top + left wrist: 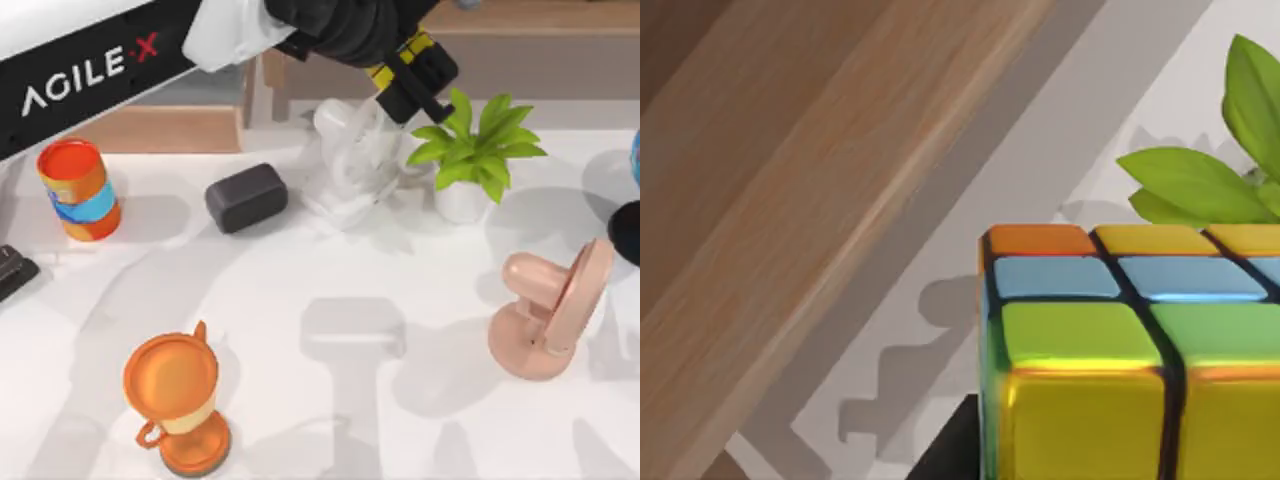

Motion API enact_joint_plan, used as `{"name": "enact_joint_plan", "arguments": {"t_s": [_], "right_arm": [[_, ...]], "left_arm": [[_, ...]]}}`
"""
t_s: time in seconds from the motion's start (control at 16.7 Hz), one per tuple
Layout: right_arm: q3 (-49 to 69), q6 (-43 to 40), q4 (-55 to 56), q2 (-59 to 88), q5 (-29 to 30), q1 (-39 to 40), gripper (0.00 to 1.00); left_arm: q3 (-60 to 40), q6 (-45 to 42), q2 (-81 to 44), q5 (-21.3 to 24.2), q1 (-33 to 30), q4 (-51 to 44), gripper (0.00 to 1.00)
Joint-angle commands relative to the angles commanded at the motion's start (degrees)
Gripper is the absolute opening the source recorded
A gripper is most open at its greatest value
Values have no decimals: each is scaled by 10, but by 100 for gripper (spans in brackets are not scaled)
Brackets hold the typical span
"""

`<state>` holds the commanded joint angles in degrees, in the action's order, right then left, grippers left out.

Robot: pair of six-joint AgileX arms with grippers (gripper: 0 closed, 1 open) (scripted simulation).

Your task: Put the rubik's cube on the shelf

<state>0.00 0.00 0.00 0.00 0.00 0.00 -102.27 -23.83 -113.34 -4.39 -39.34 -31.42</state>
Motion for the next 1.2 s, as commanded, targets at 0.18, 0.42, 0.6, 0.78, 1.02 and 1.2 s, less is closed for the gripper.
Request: {"name": "enact_joint_plan", "arguments": {"t_s": [0.18,0.42,0.6,0.78,1.02,1.2], "right_arm": [[0,0,0,0,0,0,100],[0,0,0,0,0,0,100],[0,0,0,0,0,0,100],[0,0,0,0,0,0,100],[0,0,0,0,0,0,100],[0,0,0,0,0,0,100]], "left_arm": [[47,0,-20,-64,-67,184,0],[102,13,-79,-170,-104,448,0],[135,36,-131,-251,-102,638,0],[167,70,-167,-317,-89,789,0],[207,121,-187,-372,-75,920,0],[225,144,-190,-386,-72,962,0]]}}
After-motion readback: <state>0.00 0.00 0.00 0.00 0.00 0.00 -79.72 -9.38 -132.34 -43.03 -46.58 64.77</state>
